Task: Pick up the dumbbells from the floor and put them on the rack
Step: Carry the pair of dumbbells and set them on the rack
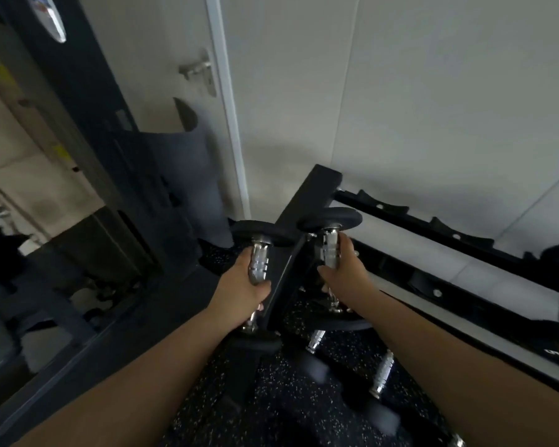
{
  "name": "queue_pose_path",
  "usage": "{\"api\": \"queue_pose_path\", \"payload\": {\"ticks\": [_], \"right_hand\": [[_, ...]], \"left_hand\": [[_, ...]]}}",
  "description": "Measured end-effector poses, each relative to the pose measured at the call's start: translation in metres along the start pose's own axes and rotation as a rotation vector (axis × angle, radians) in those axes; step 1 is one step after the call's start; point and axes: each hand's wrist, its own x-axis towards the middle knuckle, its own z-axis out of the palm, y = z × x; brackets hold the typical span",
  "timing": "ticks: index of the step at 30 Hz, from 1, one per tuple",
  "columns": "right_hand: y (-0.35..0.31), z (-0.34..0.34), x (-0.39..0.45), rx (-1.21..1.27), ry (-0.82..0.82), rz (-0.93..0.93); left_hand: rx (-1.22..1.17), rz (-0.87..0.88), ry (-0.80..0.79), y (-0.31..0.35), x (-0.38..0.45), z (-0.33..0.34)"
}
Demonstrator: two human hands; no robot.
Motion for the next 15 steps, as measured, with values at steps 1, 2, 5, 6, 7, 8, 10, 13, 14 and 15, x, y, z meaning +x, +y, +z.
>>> {"api": "queue_pose_path", "payload": {"ticks": [1,2,5,6,7,8,10,13,14,15], "right_hand": [[0.002,-0.005,0.007,-0.003,0.022,0.016],[0.005,-0.010,0.015,-0.005,0.044,0.029],[0.016,-0.028,0.039,0.012,0.094,0.056],[0.019,-0.035,0.048,0.014,0.099,0.066],[0.023,-0.041,0.056,0.009,0.106,0.074],[0.027,-0.048,0.065,-0.001,0.122,0.078],[0.034,-0.061,0.081,-0.009,0.151,0.098],[0.044,-0.079,0.101,-0.010,0.179,0.136],[0.047,-0.085,0.107,-0.017,0.193,0.150],[0.050,-0.091,0.112,-0.024,0.204,0.168]], "left_hand": [[0.000,0.006,-0.019,0.003,0.012,0.004],[-0.005,0.011,-0.039,0.006,0.025,0.009],[-0.025,0.040,-0.096,0.017,0.062,0.026],[-0.023,0.053,-0.110,0.020,0.073,0.033],[-0.019,0.064,-0.124,0.024,0.084,0.040],[-0.011,0.077,-0.136,0.028,0.095,0.047],[0.010,0.094,-0.161,0.036,0.116,0.060],[0.024,0.116,-0.203,0.048,0.145,0.080],[0.016,0.122,-0.222,0.052,0.155,0.086],[0.008,0.124,-0.237,0.056,0.163,0.092]]}}
